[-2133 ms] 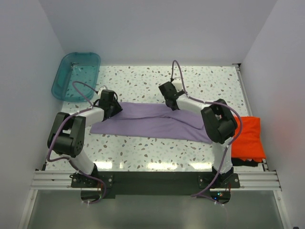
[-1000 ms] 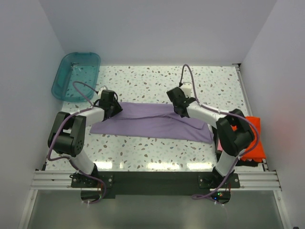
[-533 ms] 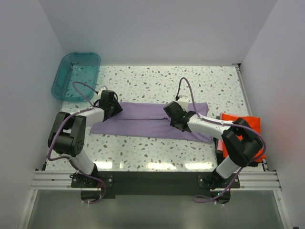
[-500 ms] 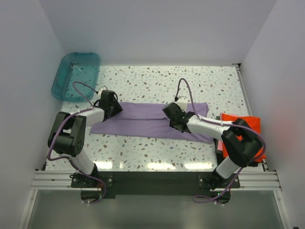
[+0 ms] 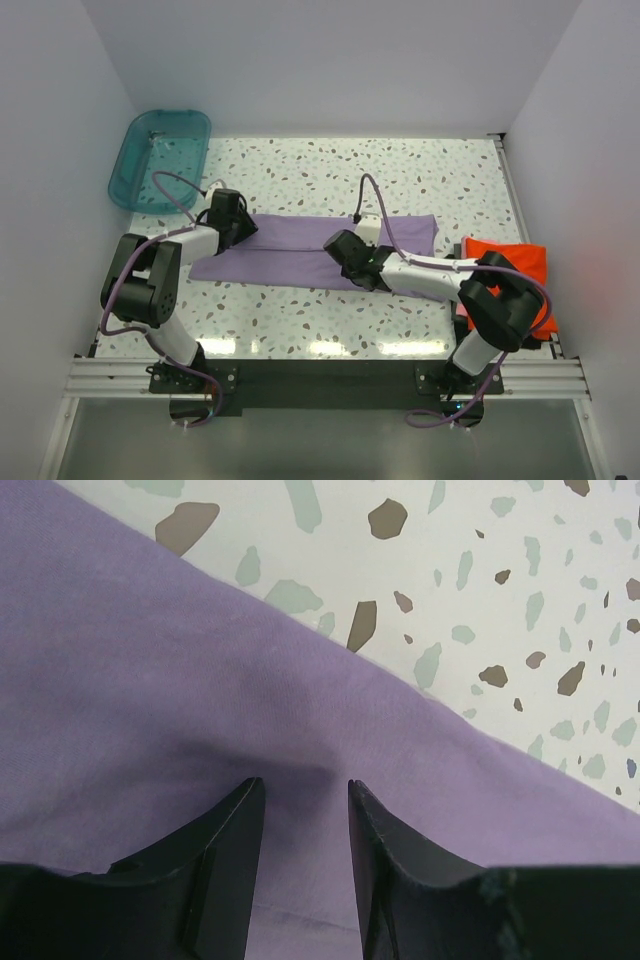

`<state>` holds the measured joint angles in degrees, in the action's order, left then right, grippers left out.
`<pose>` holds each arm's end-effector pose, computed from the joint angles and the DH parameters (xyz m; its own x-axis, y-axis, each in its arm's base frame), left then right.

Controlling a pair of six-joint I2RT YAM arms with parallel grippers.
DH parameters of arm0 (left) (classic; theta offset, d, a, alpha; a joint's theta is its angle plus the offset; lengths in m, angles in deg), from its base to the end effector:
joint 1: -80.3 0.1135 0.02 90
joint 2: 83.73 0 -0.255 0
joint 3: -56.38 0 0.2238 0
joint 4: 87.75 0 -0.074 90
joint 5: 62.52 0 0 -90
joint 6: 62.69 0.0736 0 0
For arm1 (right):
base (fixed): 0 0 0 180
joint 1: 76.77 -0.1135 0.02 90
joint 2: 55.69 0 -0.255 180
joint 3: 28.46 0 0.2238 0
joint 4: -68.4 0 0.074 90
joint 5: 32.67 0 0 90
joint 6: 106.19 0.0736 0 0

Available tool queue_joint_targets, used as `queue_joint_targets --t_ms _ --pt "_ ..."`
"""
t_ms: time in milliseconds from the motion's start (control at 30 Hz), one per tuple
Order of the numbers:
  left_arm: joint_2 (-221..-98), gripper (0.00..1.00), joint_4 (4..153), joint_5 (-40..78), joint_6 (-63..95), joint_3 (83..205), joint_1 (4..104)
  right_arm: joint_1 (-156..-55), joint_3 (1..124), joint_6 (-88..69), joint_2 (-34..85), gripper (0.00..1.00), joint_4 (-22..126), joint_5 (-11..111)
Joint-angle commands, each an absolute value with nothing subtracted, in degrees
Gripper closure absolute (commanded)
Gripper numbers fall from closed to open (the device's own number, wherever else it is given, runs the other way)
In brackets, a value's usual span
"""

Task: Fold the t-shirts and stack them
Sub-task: Fold the tshirt

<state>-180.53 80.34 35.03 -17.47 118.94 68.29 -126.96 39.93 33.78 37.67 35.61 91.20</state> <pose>0.3317 -0.0607 0.1348 -0.5833 -0.5898 -0.5585 -0.4136 0.8074 -0.4207 0.2299 0.2118 0.1593 -0.6909 0.1640 -0.7041 0.1268 0.9863 0.1053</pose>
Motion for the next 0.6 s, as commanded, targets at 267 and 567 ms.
queue_joint_targets --t_ms 267,567 --pt "-181.3 0.56 82.9 33.8 -16.8 118.3 68.8 -129.1 40.8 39.1 37.2 1.00 37.0 94.0" --pt "-179.7 0.55 81.8 33.5 -16.6 118.5 68.8 -129.1 41.4 37.0 30.7 0.58 32.7 93.4"
